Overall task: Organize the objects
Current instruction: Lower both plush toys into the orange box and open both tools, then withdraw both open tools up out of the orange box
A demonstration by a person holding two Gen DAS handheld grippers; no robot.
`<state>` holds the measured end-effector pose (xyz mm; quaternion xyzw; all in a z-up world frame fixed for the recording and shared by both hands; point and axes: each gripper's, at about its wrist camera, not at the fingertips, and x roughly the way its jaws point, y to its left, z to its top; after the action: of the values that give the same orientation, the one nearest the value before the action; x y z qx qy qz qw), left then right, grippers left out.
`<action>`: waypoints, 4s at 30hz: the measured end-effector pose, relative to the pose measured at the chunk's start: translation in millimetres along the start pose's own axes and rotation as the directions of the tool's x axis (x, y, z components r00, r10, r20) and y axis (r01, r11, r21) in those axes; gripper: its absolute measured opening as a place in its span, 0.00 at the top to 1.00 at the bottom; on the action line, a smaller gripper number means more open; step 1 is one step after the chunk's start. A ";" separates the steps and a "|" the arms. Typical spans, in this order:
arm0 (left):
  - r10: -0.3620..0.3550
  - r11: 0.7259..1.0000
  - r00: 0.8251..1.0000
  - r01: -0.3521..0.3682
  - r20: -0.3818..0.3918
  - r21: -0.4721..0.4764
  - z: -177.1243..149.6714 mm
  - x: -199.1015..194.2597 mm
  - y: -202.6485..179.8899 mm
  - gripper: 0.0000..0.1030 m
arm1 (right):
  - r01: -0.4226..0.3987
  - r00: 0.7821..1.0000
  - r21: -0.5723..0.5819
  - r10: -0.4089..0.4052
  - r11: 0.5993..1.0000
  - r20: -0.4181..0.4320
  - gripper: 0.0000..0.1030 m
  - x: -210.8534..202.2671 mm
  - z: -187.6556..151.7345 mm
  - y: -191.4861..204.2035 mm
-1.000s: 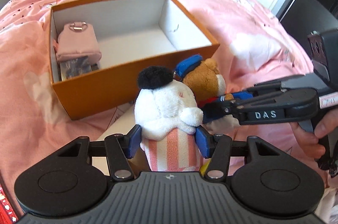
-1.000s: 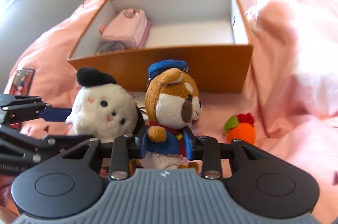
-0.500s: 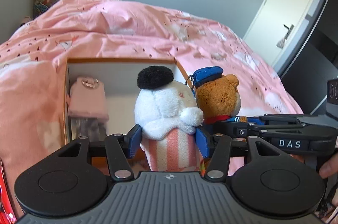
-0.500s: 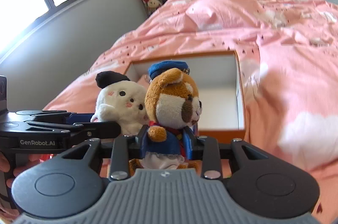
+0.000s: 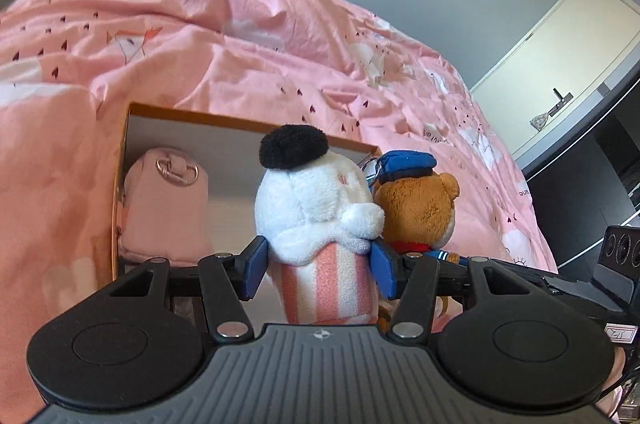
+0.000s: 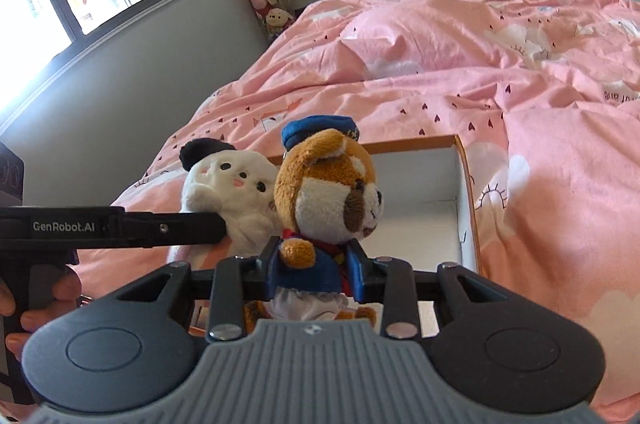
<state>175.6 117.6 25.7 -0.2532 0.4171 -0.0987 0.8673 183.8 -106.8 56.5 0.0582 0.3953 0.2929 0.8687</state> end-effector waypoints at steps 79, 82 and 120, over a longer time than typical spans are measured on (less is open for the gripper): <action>0.219 0.943 0.975 -0.207 -0.020 0.259 -70.3 -24.2 -21.3 0.66 | 0.058 0.990 -0.171 -0.079 0.984 -0.120 0.43 32.5 -29.6 10.2; 0.214 0.944 0.975 -0.189 -0.066 0.269 -91.3 -29.3 -24.7 0.66 | 0.045 0.996 -0.162 -0.057 0.986 -0.073 0.43 3.1 -44.8 14.4; 0.238 0.897 0.830 0.011 -0.505 0.442 -203.9 38.1 -52.8 0.60 | -0.010 0.815 -0.080 -0.038 0.997 -0.578 0.75 3.9 -204.4 -12.9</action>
<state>44.1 -14.8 -79.2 0.0072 0.6298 -0.2026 0.7498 44.5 -141.9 -89.5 -0.0708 0.6290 0.3058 0.7112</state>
